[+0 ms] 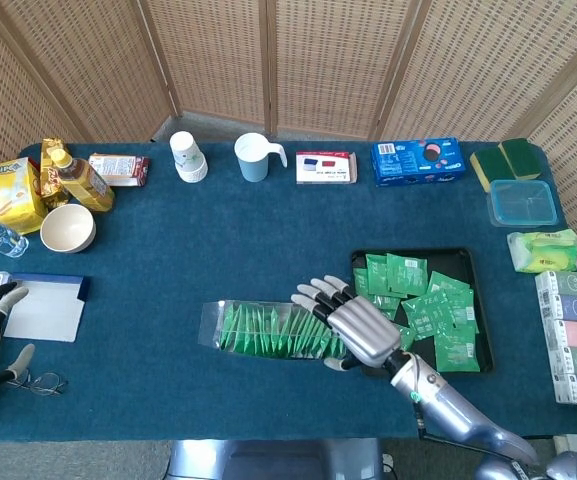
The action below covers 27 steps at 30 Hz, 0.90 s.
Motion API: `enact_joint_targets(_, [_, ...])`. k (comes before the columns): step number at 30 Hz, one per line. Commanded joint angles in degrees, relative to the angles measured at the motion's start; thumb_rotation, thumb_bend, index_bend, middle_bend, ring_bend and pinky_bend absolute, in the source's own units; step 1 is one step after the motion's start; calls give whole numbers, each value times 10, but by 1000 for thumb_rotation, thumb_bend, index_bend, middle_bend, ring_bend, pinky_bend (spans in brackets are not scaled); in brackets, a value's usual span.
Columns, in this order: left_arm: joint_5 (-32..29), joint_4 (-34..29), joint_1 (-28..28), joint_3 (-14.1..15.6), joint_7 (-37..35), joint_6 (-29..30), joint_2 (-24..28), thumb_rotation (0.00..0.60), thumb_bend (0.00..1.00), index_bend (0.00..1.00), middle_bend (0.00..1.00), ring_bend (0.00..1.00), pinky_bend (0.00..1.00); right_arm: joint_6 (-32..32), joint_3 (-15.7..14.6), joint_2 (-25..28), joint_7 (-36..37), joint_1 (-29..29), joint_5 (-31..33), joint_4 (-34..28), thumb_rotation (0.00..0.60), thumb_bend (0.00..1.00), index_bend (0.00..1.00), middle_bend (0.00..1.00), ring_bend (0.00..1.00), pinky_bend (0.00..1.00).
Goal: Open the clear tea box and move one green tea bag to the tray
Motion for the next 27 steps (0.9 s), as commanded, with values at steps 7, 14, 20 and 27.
enact_joint_targets(7, [-8, 6, -7, -2, -3, -8, -3, 600, 291, 144, 134, 66, 263, -3, 2, -36, -106, 49, 118, 1, 600, 127, 79, 0, 0, 0])
enact_joint_targets(14, [-7, 9, -9, -2, -6, -7, -4, 600, 291, 144, 134, 66, 263, 11, -1, -51, -141, 73, 158, -3, 600, 127, 85, 0, 0, 0])
enact_joint_targets(20, [-5, 12, -7, 0, -10, -4, -3, 600, 291, 144, 133, 66, 263, 24, 8, -64, -162, 98, 194, -3, 600, 131, 120, 7, 0, 0])
enact_joint_targets(27, [-7, 16, -6, 2, -13, -3, -6, 600, 291, 144, 133, 65, 263, 28, 17, -54, -177, 125, 234, -6, 600, 275, 135, 8, 0, 0])
